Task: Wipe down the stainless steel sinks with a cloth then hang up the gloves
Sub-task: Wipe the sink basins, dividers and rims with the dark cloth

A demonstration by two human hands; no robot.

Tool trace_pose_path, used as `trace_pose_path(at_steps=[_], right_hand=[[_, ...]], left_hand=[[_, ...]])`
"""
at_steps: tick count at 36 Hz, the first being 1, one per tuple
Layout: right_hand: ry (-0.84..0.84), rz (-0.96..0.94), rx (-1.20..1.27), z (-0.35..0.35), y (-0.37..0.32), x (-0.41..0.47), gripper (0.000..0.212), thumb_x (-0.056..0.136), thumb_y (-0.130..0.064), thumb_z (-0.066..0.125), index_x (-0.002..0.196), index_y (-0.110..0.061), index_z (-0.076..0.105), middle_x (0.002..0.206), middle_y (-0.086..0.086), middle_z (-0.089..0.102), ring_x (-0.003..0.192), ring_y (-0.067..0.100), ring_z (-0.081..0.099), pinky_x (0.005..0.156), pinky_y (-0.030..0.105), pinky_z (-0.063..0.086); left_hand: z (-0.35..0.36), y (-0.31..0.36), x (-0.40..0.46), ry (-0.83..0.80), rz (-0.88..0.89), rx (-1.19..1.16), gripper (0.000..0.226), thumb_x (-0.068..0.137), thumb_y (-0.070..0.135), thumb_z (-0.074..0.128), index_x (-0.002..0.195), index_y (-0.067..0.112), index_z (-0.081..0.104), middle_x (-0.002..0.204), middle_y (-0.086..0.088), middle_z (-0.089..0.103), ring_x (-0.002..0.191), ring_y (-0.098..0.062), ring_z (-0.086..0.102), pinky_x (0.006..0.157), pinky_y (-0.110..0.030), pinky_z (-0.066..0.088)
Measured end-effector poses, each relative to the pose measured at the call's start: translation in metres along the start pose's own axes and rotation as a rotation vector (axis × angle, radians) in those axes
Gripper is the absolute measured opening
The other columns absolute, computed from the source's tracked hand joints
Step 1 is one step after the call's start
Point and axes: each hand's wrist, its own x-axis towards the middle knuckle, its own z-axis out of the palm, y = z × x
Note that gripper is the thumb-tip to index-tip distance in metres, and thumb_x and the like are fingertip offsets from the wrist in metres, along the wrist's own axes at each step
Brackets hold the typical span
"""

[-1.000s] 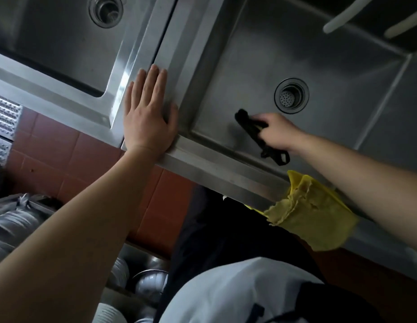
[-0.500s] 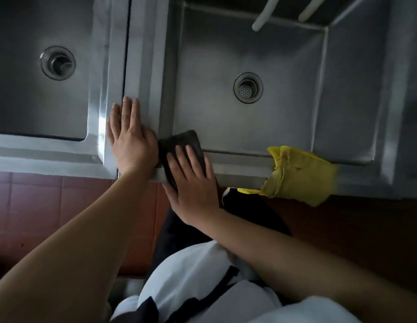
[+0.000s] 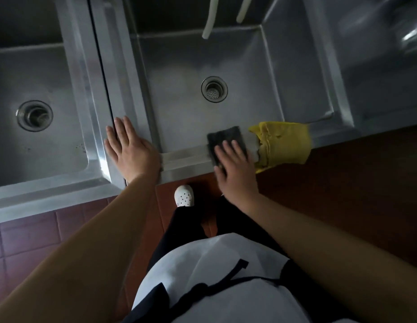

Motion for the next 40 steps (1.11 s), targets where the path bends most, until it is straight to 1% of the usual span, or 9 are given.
trace_pose_path(at_steps=[4,7,13,20,25,27,32,37,40], right_hand=[[-0.086,-0.247,0.053,0.029,-0.064,-0.004,0.065,0.091,-0.042,0.059,0.150,-0.025,0.039,0.159,-0.001,0.032,0.151,0.019,0.016,0.119,0.051,0.012],[-0.089,-0.205,0.051,0.044,-0.098,-0.002,0.062,0.090,-0.026,0.058,0.148,-0.026,0.038,0.158,-0.003,0.033,0.149,0.019,0.017,0.117,0.051,0.015],[-0.079,-0.305,0.038,0.030,-0.072,0.001,0.060,0.087,-0.007,0.058,0.143,-0.022,0.047,0.153,0.000,0.042,0.146,0.020,0.028,0.111,0.049,0.025],[0.039,-0.066,0.379,-0.039,-0.016,-0.006,0.049,0.077,0.001,0.060,0.125,-0.009,0.065,0.128,0.010,0.064,0.124,0.030,0.055,0.101,0.048,0.043],[0.259,0.154,0.477,-0.103,0.080,-0.021,0.045,0.083,0.000,0.063,0.127,-0.008,0.064,0.128,0.009,0.065,0.121,0.024,0.059,0.107,0.029,0.042],[0.358,0.168,0.449,-0.124,0.126,-0.023,0.047,0.081,0.003,0.064,0.128,-0.006,0.063,0.130,0.010,0.064,0.123,0.025,0.059,0.110,0.035,0.042],[0.469,-0.073,0.067,-0.142,0.237,-0.016,0.050,0.081,-0.002,0.052,0.130,-0.010,0.063,0.142,0.006,0.056,0.143,0.024,0.038,0.118,0.056,0.020],[-0.044,-0.009,-0.113,-0.124,0.318,0.003,0.060,0.088,-0.032,0.048,0.147,-0.034,0.039,0.161,-0.006,0.026,0.153,0.016,-0.002,0.118,0.060,-0.003],[-0.109,0.059,-0.038,-0.109,0.340,0.011,0.064,0.095,-0.056,0.030,0.154,-0.038,0.013,0.166,-0.010,0.003,0.150,0.010,-0.016,0.118,0.054,-0.007]], left_hand=[[-0.005,0.001,-0.002,0.001,-0.004,-0.044,0.066,0.094,0.020,0.032,0.158,0.019,0.018,0.166,0.001,0.014,0.154,-0.022,0.003,0.125,-0.041,-0.001],[-0.012,0.002,-0.003,0.005,-0.002,-0.106,0.064,0.094,0.013,0.036,0.157,0.019,0.026,0.165,0.000,0.019,0.154,-0.022,0.006,0.125,-0.040,0.000],[-0.026,-0.017,0.002,-0.134,0.116,-0.156,0.068,0.084,0.003,0.049,0.150,0.018,0.040,0.164,-0.006,0.023,0.152,-0.028,0.010,0.124,-0.043,0.011],[-0.017,0.036,-0.027,-0.143,0.006,-0.212,0.060,0.086,0.003,0.054,0.144,0.015,0.048,0.159,-0.008,0.035,0.148,-0.034,0.022,0.120,-0.045,0.018],[0.012,0.121,-0.077,-0.271,0.250,-0.224,0.061,0.088,0.003,0.056,0.147,0.016,0.045,0.161,-0.008,0.030,0.151,-0.030,0.017,0.122,-0.046,0.014],[0.027,0.155,-0.095,-0.340,0.391,-0.214,0.061,0.090,0.006,0.057,0.148,0.017,0.043,0.162,-0.007,0.028,0.152,-0.030,0.016,0.122,-0.050,0.016],[0.063,0.226,-0.128,-0.423,0.627,-0.131,0.064,0.096,0.025,0.053,0.155,0.025,0.029,0.166,0.001,0.015,0.154,-0.023,0.004,0.123,-0.045,0.003],[0.094,0.285,-0.149,-0.464,0.552,-0.024,0.067,0.098,0.031,0.048,0.158,0.025,0.017,0.167,0.003,0.007,0.154,-0.021,-0.003,0.123,-0.041,-0.004],[0.113,0.315,-0.157,-0.497,0.481,0.062,0.064,0.101,0.038,0.040,0.158,0.026,0.013,0.167,0.003,0.003,0.154,-0.021,-0.006,0.123,-0.042,-0.004]])
